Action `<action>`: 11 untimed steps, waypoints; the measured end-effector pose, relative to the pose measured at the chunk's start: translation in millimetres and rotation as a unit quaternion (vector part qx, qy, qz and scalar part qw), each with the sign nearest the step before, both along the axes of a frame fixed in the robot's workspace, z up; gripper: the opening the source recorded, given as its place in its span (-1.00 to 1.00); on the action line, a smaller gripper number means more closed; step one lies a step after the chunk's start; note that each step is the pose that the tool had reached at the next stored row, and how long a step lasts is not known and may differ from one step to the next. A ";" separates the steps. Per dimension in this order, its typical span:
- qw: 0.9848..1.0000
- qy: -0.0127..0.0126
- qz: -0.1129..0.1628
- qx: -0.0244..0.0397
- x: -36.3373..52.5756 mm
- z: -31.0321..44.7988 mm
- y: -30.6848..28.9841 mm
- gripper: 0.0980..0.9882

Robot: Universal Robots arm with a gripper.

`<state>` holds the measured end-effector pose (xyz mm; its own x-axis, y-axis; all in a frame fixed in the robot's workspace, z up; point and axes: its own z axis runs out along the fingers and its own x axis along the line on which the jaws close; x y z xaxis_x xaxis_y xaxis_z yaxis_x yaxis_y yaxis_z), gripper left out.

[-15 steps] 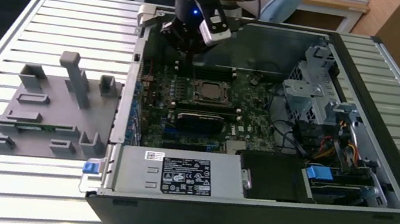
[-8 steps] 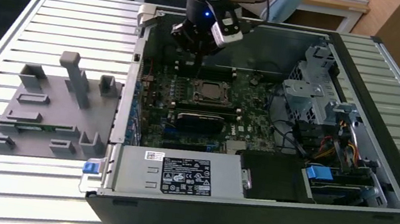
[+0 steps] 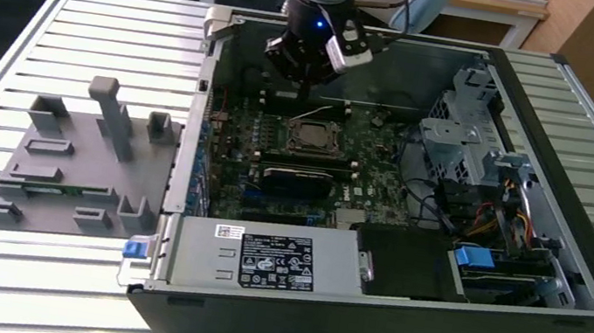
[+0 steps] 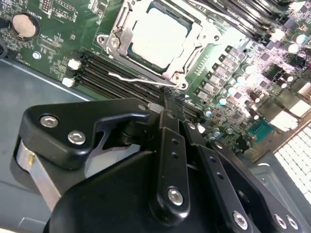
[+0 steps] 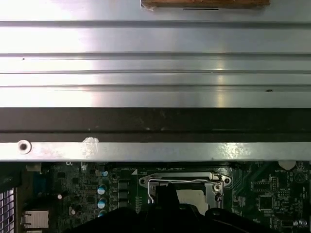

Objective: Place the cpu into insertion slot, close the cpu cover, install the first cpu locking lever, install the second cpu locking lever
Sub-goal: 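Install the first cpu locking lever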

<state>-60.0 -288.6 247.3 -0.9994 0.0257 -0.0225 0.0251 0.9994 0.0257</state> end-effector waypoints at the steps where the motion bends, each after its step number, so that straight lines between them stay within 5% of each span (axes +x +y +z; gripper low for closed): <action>1: 1.000 -0.001 0.000 0.002 0.0 -0.6 0.0 -0.98; 4: 1.000 -0.003 0.000 0.005 0.1 -3.6 0.0 -0.98; 11: 1.000 -0.003 0.000 0.005 9.2 -7.7 0.9 -0.98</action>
<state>-50.8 -287.6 239.5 -0.9993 0.0259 -0.0277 0.0249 0.9991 0.0356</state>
